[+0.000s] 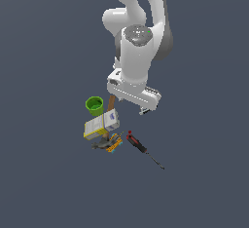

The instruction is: Pick up a designated object from a clutter of objects.

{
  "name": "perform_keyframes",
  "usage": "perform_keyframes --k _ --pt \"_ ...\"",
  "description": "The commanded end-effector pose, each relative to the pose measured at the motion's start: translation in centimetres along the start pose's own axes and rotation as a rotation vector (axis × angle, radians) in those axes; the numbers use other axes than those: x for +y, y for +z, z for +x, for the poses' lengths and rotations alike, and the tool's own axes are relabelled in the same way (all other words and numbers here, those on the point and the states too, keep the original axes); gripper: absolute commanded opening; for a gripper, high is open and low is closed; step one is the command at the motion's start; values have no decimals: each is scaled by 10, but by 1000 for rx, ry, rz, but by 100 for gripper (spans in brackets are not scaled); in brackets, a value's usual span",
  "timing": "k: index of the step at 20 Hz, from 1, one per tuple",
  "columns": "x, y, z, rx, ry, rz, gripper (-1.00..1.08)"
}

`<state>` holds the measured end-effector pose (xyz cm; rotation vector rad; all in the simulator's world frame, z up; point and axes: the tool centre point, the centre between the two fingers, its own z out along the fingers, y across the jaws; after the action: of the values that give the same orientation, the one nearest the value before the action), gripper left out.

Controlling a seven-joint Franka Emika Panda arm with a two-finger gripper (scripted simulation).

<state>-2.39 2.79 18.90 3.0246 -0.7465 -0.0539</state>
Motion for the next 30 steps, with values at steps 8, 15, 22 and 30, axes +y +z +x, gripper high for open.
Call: perform_keyframes --k 8,15,22,30 --pt "-23 41 -32 13 161 4 100" --pt "-37 68 -59 19 279 11 100" --pt "-48 94 -88 22 395 20 100" --pt "-55 118 -119 20 510 32 100"
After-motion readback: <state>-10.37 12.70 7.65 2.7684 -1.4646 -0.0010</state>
